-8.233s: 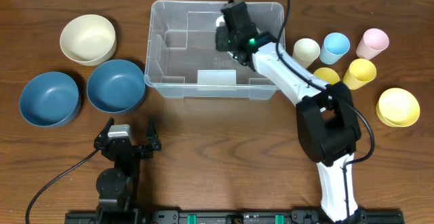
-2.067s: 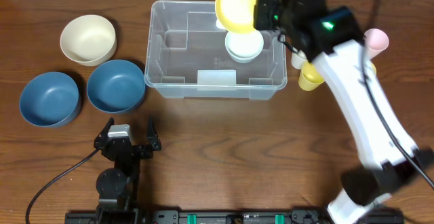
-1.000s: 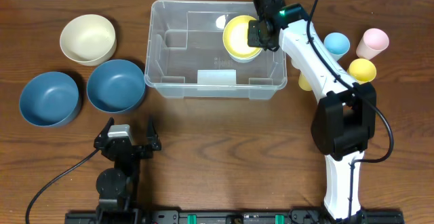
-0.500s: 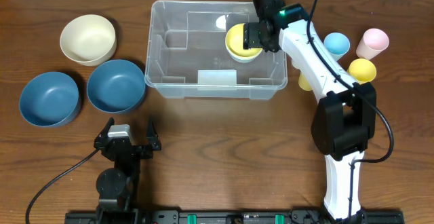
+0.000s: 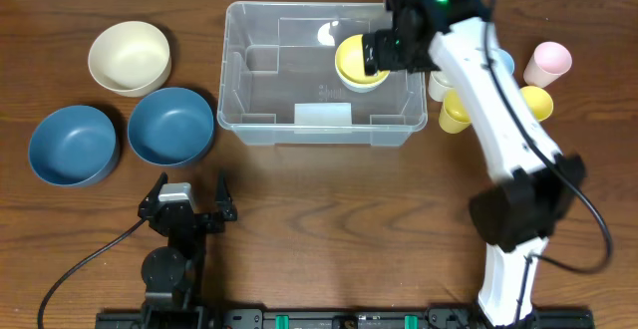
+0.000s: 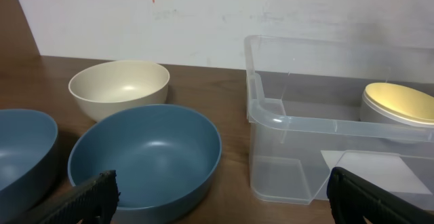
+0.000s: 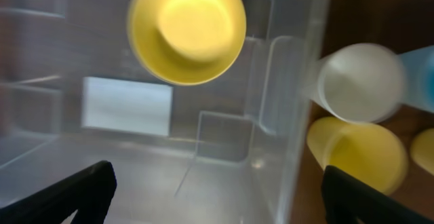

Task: Pack container
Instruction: 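Open the right gripper and withdraw it toward the cups, then grasp a yellow cup with the right gripper and lift it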

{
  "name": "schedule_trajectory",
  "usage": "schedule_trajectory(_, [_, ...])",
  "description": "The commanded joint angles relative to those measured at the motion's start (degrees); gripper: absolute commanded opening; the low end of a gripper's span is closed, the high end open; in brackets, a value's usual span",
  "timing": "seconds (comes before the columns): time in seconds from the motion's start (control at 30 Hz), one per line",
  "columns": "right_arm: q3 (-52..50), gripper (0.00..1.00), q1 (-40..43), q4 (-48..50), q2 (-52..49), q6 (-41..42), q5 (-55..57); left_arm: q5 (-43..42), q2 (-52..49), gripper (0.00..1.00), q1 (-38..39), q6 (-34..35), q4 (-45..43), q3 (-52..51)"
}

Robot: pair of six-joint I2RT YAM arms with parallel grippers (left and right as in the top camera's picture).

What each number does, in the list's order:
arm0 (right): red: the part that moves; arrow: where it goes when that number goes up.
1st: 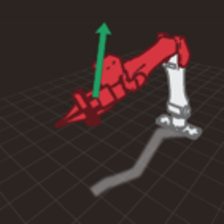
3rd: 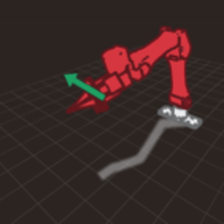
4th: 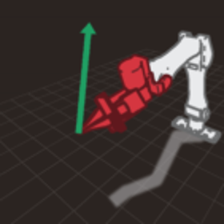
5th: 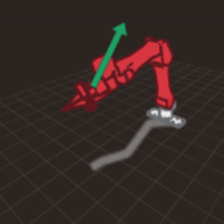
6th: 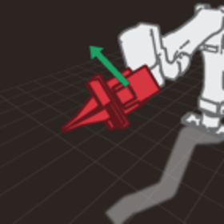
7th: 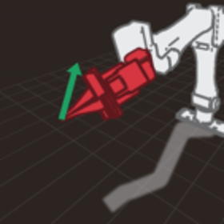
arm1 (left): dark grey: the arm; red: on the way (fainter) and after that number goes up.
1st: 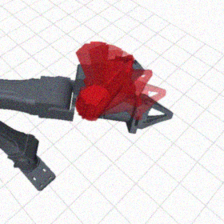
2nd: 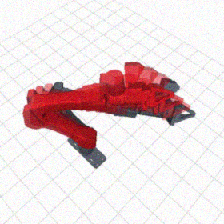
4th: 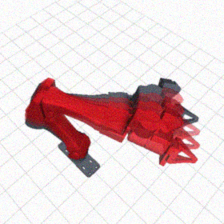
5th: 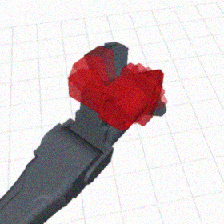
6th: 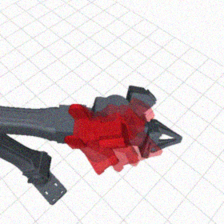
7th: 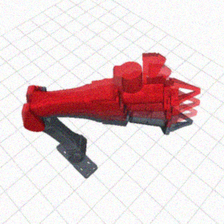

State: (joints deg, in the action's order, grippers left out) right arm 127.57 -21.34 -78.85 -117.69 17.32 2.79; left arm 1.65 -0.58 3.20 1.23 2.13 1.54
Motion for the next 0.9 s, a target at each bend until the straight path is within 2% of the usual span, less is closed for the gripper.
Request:
schedule_trajectory(0.0, [2.8,0.99,0.3,-3.0,6.4,-0.5,0.8,0.5,0.3,0.98,-0.3,-0.8,1.9,-1.3])
schedule_trajectory(0.17, [2.8,0.99,5.8,-12.4,10.1,7.0,7.6,0.5,0.3,0.98,-0.3,-0.8,1.9,-1.3])
schedule_trajectory(0.4, [-1.6,0.99,15.1,-17.4,9.9,8.4,7.7,0.5,0.3,0.98,-0.3,-0.8,1.9,-1.3])
schedule_trajectory(0.63, [-18.5,0.96,21.4,-9.3,9.9,7.8,4.0,0.5,0.3,0.98,-0.3,-0.8,1.9,-1.3])
schedule_trajectory(0.87, [-35.3,0.84,22.5,5.0,9.9,6.3,-1.8,0.5,0.3,0.98,-0.3,-0.8,1.9,-1.3])
